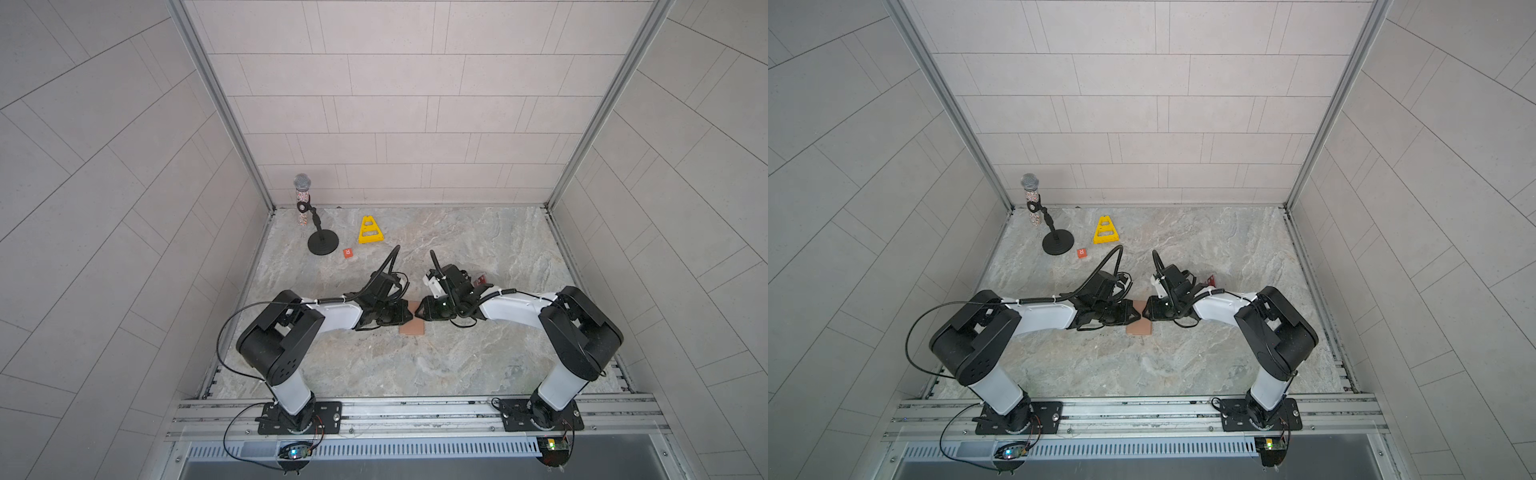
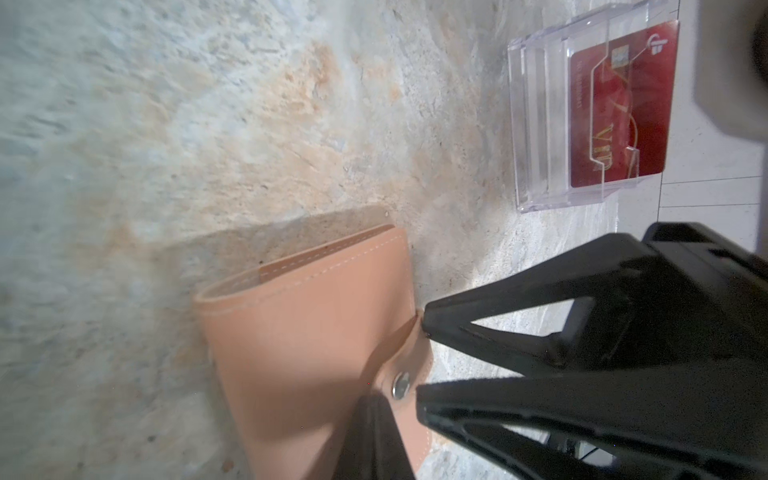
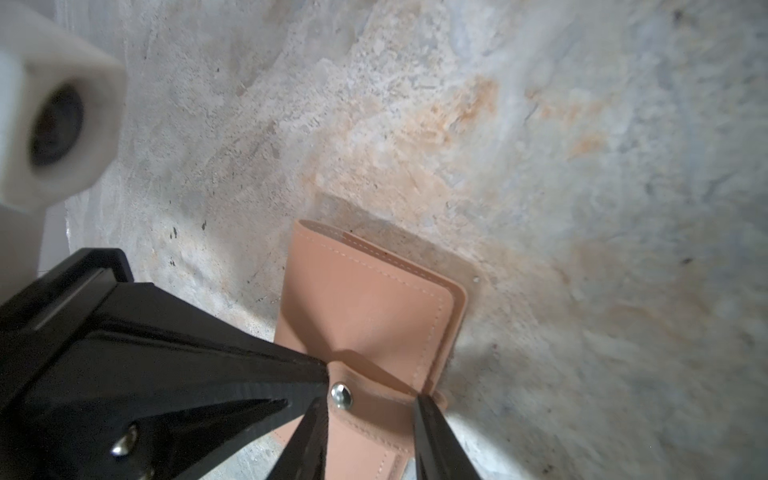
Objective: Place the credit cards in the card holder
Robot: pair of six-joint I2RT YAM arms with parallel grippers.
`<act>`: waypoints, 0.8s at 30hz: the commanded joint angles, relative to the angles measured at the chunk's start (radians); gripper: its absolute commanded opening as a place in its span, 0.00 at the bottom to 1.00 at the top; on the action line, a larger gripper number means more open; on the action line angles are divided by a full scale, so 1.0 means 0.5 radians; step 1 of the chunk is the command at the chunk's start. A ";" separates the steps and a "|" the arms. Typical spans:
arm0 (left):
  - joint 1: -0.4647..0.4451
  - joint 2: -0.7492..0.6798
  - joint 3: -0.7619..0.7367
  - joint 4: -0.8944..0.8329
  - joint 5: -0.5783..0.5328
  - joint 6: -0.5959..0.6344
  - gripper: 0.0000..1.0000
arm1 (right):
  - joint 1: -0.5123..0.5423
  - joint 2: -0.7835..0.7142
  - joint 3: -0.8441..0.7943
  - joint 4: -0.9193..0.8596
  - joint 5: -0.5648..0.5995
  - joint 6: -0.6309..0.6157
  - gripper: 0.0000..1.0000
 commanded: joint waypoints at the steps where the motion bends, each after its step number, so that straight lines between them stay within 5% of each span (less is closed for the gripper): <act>1: -0.007 0.039 -0.011 0.011 0.045 0.000 0.07 | 0.011 0.030 0.026 -0.103 0.036 -0.034 0.34; 24: -0.009 -0.006 -0.024 -0.064 -0.056 0.027 0.07 | 0.039 0.189 0.091 -0.140 0.035 -0.040 0.30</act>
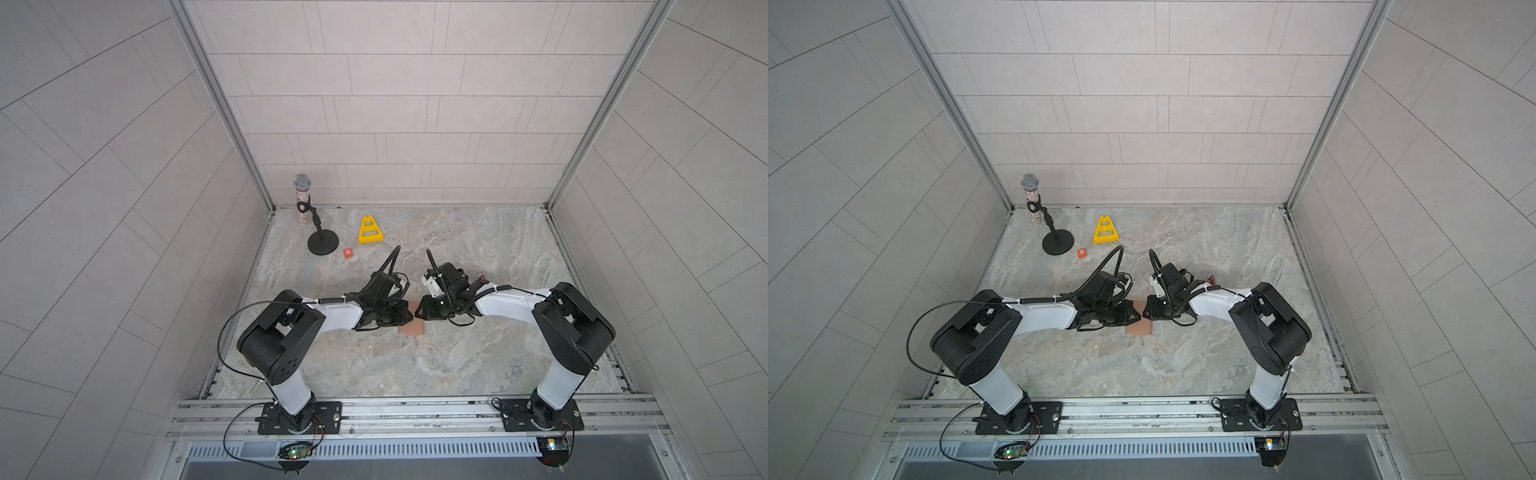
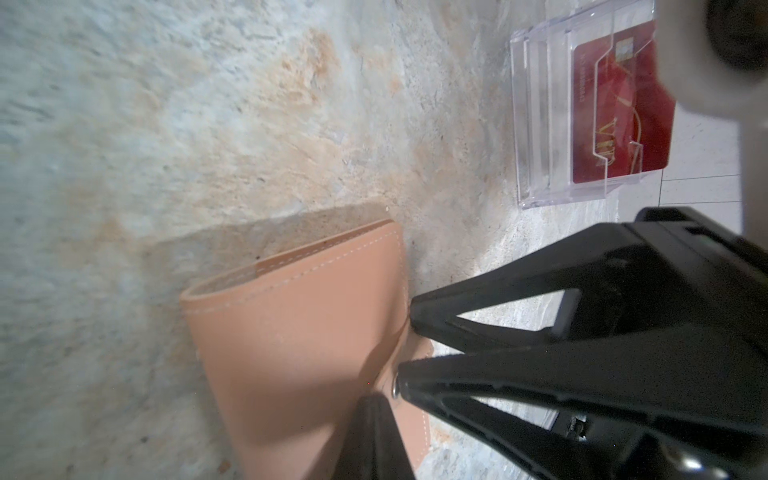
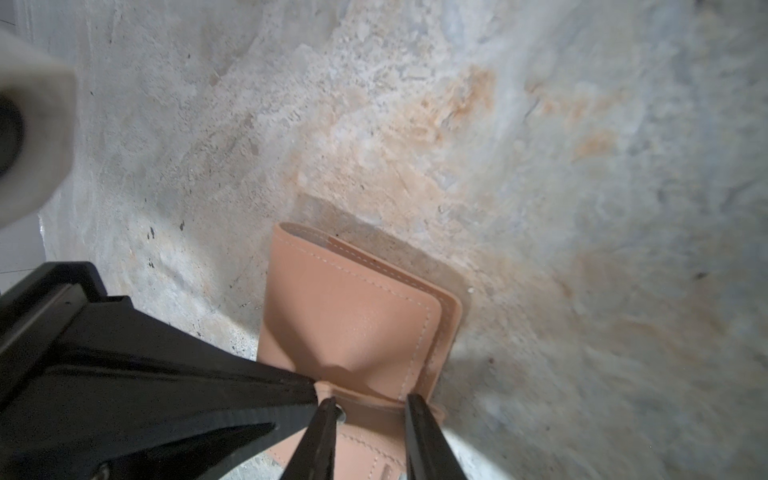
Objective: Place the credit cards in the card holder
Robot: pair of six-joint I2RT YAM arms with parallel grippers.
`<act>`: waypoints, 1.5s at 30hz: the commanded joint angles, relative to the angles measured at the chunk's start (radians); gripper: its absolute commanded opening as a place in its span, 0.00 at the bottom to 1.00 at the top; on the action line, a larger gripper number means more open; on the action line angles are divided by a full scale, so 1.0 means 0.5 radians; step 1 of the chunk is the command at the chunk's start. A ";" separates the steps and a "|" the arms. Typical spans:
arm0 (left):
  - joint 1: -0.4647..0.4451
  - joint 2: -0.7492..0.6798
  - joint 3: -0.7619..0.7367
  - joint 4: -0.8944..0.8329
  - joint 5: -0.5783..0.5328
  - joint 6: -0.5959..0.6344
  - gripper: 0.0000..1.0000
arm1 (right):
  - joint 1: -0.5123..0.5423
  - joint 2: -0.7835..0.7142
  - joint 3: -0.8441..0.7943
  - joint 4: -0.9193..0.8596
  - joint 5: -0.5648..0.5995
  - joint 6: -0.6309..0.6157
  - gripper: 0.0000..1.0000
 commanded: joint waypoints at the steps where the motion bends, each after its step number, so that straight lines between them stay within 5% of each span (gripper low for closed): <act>1: -0.008 -0.010 -0.025 -0.059 -0.050 0.026 0.07 | 0.035 0.095 -0.006 -0.055 0.032 -0.014 0.30; 27: -0.009 -0.018 -0.032 -0.105 -0.111 0.040 0.07 | 0.163 0.270 0.178 -0.419 0.311 -0.126 0.28; 45: -0.012 -0.037 -0.050 -0.163 -0.156 0.079 0.00 | 0.173 0.046 0.154 -0.353 0.253 -0.102 0.28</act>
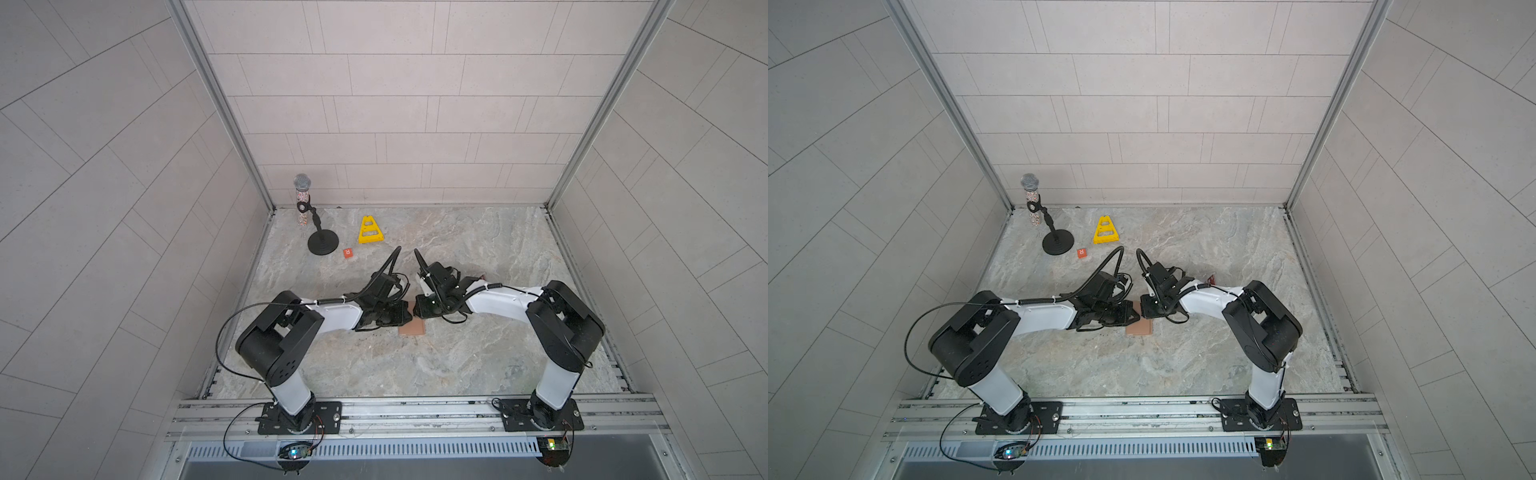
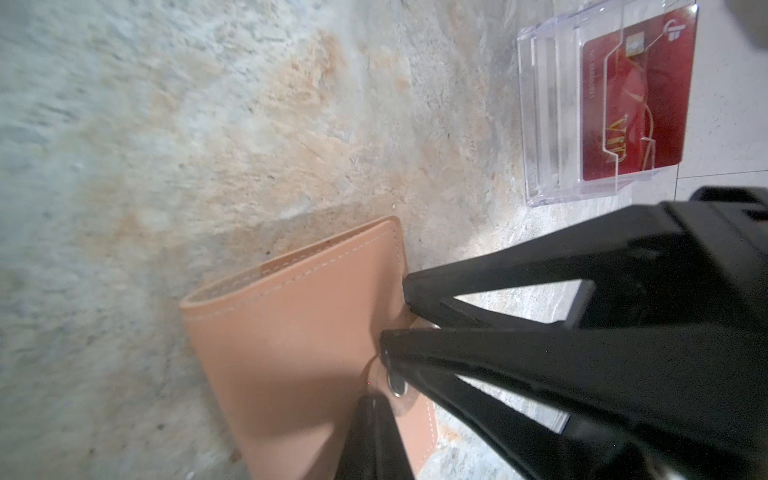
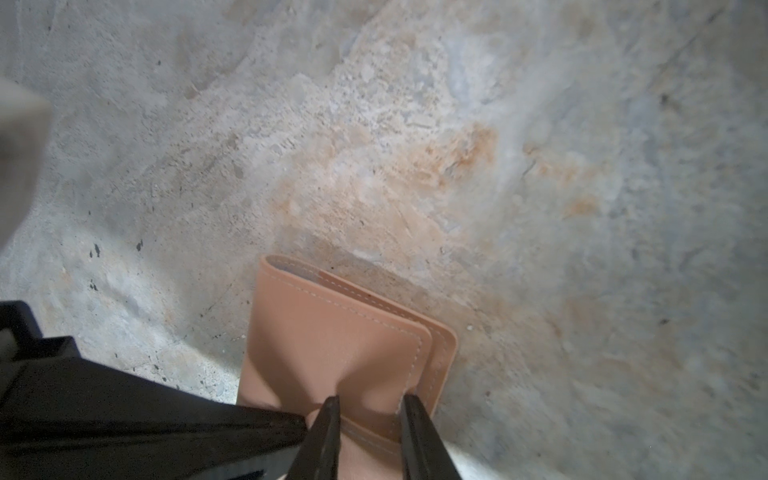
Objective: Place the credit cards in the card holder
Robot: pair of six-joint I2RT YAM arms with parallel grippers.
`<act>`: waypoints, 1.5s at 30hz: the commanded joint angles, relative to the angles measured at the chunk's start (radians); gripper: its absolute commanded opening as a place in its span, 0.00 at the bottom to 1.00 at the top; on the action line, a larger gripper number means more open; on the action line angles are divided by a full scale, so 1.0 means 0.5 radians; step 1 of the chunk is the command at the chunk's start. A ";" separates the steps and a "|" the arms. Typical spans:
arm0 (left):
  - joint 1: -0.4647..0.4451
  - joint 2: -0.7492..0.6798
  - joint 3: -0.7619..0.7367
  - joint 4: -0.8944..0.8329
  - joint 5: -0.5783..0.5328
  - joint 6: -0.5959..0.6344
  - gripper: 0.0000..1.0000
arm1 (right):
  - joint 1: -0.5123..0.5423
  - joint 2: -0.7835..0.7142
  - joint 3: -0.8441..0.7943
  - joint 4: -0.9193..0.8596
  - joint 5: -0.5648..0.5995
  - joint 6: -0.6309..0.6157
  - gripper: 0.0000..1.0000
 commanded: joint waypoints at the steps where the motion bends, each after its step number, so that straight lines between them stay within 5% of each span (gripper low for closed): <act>1: -0.011 -0.014 -0.048 -0.114 -0.082 0.042 0.00 | 0.048 -0.032 -0.045 -0.143 -0.077 -0.029 0.28; 45: -0.025 -0.014 -0.030 -0.208 -0.176 0.049 0.00 | 0.017 -0.172 -0.060 -0.060 -0.210 -0.056 0.27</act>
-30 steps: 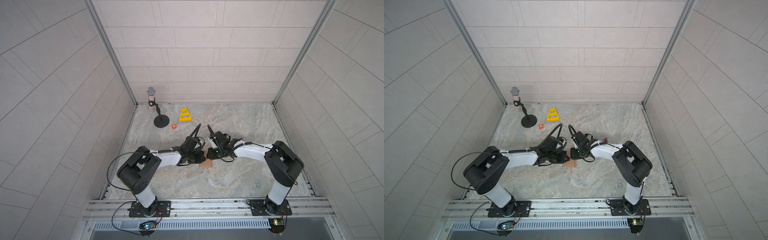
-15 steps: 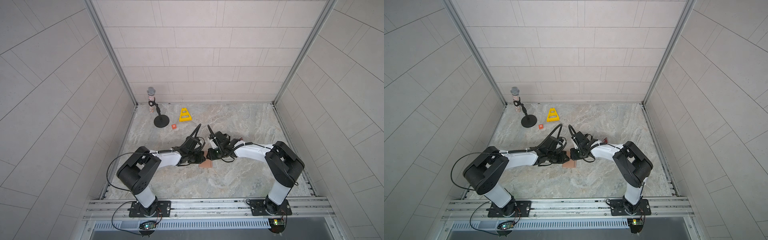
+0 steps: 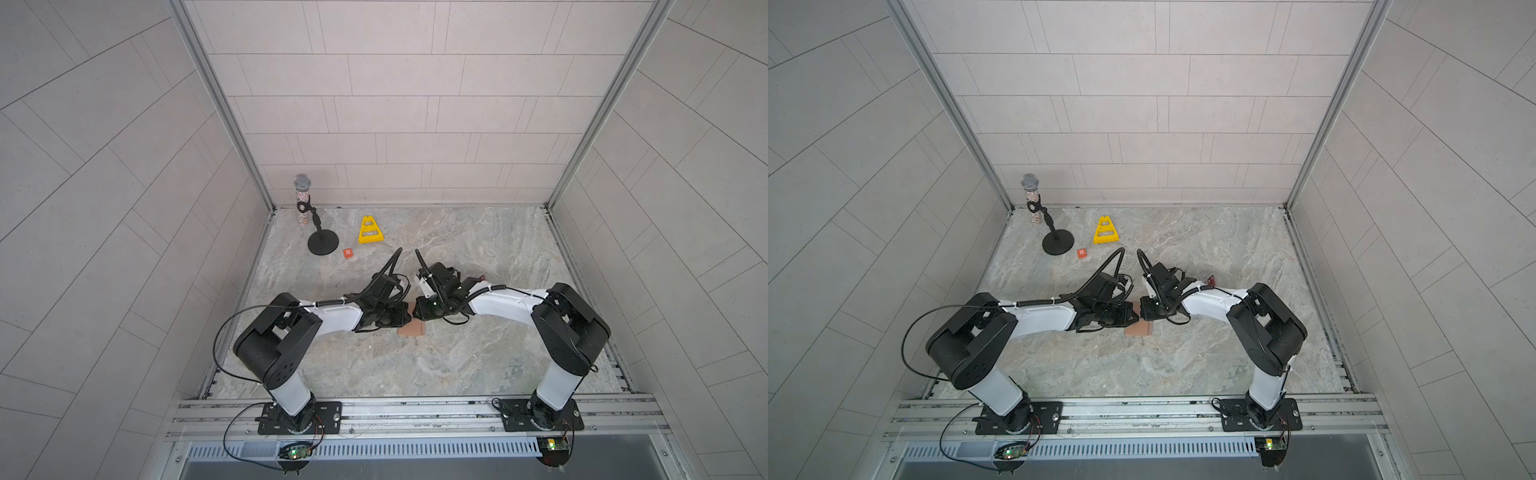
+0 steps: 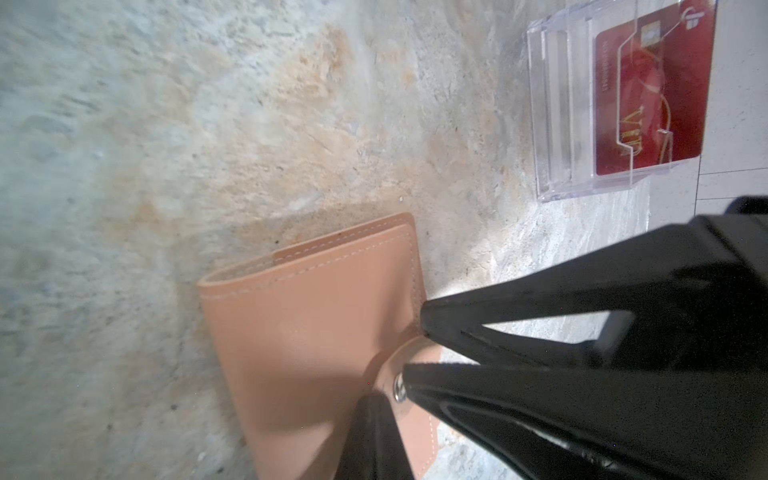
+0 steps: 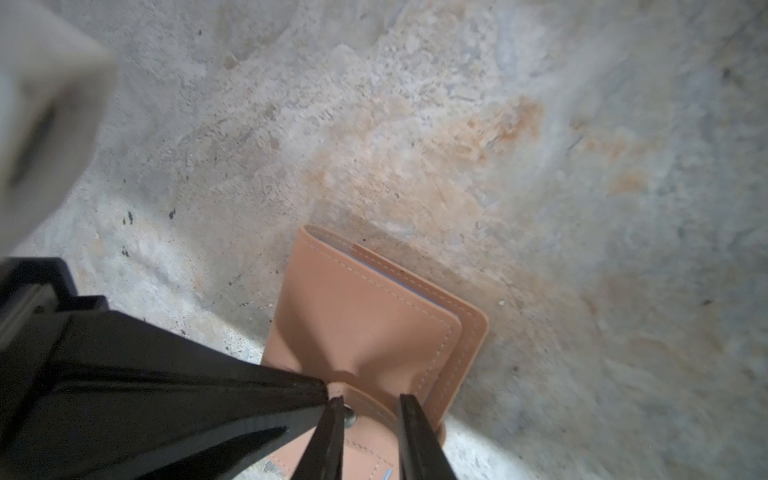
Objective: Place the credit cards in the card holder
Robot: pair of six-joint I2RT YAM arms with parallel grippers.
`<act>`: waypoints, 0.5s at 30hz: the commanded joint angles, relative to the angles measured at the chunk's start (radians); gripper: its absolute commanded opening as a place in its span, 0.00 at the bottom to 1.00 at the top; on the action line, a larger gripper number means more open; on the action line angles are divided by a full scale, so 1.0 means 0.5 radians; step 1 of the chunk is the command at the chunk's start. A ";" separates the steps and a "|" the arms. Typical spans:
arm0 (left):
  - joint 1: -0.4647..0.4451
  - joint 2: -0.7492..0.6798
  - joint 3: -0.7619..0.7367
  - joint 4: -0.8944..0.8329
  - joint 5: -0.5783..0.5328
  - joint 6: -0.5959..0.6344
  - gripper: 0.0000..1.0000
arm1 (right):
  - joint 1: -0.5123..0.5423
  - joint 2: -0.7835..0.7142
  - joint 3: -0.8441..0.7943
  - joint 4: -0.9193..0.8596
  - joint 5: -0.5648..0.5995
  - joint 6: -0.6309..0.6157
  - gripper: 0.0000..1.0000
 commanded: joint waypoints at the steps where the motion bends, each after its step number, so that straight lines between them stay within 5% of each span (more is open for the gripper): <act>1: -0.010 0.019 -0.026 -0.151 -0.100 0.032 0.00 | 0.010 -0.106 -0.029 -0.051 -0.076 -0.003 0.28; 15: -0.013 0.006 -0.034 -0.162 -0.116 0.040 0.00 | 0.000 -0.069 -0.040 -0.076 -0.067 -0.006 0.22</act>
